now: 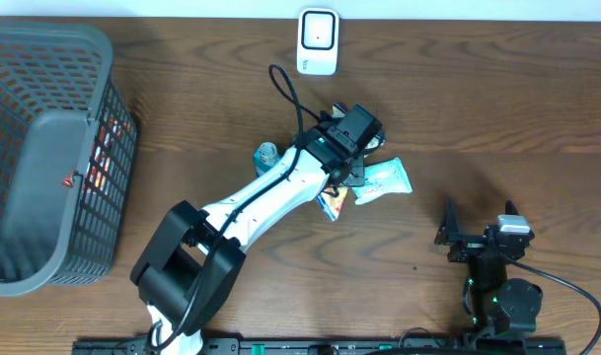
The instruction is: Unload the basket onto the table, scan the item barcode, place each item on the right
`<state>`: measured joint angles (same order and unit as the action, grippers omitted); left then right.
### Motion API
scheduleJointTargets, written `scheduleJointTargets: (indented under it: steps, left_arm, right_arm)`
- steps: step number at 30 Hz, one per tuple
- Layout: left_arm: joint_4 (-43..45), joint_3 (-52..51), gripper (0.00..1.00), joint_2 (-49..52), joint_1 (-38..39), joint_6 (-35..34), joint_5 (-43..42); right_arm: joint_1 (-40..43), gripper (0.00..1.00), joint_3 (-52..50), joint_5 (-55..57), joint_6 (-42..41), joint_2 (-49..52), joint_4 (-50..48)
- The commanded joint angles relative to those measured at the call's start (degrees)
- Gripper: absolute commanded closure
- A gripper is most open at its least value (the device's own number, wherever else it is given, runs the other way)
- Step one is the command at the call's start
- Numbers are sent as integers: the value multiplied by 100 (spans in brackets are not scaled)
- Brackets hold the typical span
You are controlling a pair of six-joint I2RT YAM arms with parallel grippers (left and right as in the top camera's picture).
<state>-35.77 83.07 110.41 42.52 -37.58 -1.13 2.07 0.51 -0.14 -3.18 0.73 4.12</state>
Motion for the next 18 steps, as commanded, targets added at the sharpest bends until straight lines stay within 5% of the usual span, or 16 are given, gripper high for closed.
scheduleJointTargets:
  steps: [1,6,10,14,18]
  left_arm:
    - [-17,240,42,-570,-33,509,-372]
    - [-17,949,27,-1606,-46,1818,-450]
    - [13,1182,2,-2564,-131,2531,1200]
    - [-151,1182,2,-3327,-632,2662,3272]
    - [-586,1182,2,-3768,-1836,2439,3762]
  right_arm:
    - [-28,1,-20,66,68,-11,13]
    - [-31,1,-20,66,68,-11,13]
    - [-31,1,-20,66,68,-11,13]
    - [-31,1,-20,66,70,-11,13]
    - [-28,1,-20,66,70,-11,13]
